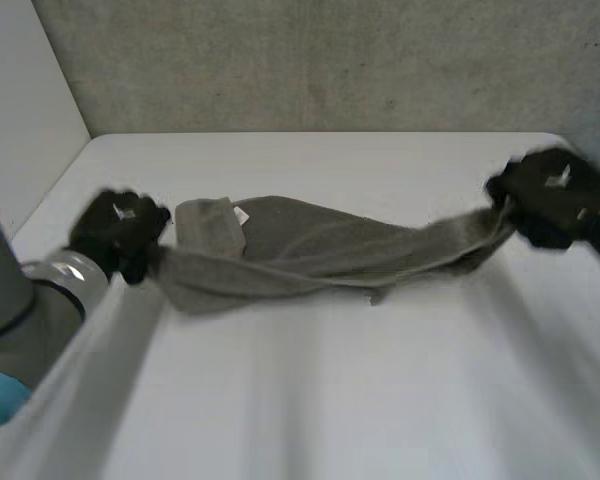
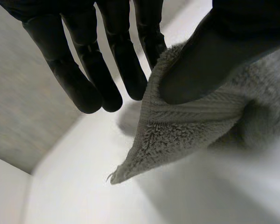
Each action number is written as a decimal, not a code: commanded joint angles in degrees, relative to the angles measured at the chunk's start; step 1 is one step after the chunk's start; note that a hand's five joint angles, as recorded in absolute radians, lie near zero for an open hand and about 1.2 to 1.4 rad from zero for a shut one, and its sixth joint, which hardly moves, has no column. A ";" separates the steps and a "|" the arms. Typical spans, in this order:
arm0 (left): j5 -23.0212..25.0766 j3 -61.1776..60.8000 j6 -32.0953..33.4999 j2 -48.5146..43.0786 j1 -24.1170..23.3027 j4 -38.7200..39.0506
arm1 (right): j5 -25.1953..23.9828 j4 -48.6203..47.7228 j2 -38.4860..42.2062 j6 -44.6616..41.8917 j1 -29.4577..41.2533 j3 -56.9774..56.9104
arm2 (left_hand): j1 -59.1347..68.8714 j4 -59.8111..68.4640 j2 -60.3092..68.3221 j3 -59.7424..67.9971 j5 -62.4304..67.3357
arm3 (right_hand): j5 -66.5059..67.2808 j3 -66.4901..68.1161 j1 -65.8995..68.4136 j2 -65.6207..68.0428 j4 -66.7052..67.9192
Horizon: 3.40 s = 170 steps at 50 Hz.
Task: Fold the towel.
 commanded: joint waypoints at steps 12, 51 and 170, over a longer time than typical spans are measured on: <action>0.17 11.33 -5.57 14.03 2.60 -7.27 | 19.26 22.22 -3.37 -10.27 3.35 -25.28 | -4.97 -7.46 -5.22 -8.53 -15.72 | 3.02 3.26 3.21 4.54 2.90; -13.10 52.91 -0.82 -21.15 -3.64 17.32 | 39.39 -21.01 23.98 -11.81 18.32 -50.42 | -4.97 -7.46 -5.22 -8.53 -15.72 | 3.02 3.26 3.21 4.54 2.90; -3.70 34.10 12.19 -37.58 -5.84 11.70 | 38.34 -1.32 39.19 -7.59 15.50 -33.10 | -74.92 -77.42 -75.17 -78.48 -85.68 | -66.98 -66.74 -66.79 -65.46 -67.10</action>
